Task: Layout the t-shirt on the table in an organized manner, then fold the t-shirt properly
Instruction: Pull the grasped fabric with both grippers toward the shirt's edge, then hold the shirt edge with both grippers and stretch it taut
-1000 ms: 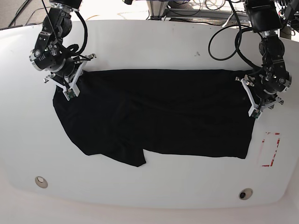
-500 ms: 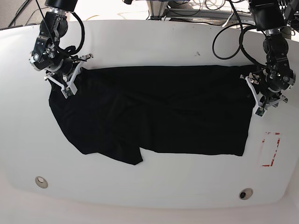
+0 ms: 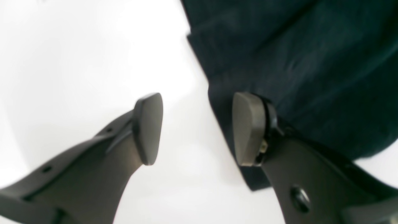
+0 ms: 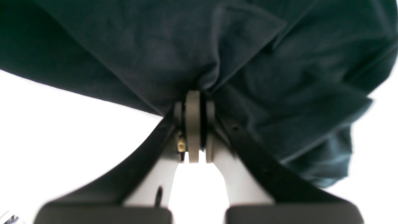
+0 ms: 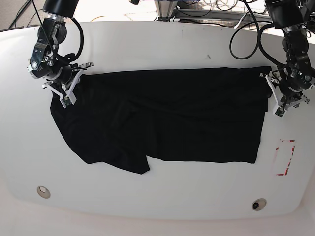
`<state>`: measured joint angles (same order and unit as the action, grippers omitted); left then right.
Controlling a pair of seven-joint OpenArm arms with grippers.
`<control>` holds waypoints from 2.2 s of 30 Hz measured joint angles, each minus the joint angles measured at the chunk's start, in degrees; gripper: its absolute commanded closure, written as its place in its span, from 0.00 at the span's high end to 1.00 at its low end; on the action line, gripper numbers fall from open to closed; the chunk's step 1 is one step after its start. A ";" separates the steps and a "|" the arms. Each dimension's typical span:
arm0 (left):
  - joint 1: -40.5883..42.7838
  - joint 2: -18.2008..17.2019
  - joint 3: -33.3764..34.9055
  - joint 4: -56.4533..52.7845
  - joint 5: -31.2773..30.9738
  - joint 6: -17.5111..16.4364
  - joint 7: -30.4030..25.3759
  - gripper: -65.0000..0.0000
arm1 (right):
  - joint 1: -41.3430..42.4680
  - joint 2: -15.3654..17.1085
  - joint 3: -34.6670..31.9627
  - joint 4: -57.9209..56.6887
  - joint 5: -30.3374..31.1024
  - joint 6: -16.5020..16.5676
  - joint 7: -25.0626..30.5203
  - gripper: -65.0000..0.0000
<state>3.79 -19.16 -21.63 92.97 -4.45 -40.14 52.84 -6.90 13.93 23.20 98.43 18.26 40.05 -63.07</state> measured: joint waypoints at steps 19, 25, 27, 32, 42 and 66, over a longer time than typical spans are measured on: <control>0.87 0.87 -7.78 0.24 -11.19 0.20 6.27 0.66 | 0.11 -0.20 -0.04 1.90 0.02 0.00 -0.11 0.31; 0.83 1.70 -7.56 -4.20 -11.58 0.20 6.25 0.66 | 0.13 -0.44 -0.04 1.77 0.11 0.00 0.02 0.31; 0.28 2.47 -7.63 -5.07 -11.76 0.20 6.29 0.66 | 0.11 -0.44 -0.04 1.73 0.04 -0.02 -0.04 0.31; -1.42 3.41 -7.34 -7.37 -11.93 0.20 5.64 0.66 | 0.13 -0.44 -0.04 1.68 0.24 0.00 0.02 0.31; -3.04 3.41 -4.02 -11.76 -12.17 0.20 4.20 0.43 | 0.13 -0.46 -0.07 1.64 0.28 0.00 0.04 0.32; -2.25 1.88 -3.67 -9.07 -11.93 0.17 7.96 0.36 | 3.87 1.81 11.08 3.96 -0.07 -0.02 -3.65 0.68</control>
<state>1.54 -17.28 -25.30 83.90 -16.38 -39.97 60.80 -3.03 15.75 34.28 102.39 18.20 40.03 -66.72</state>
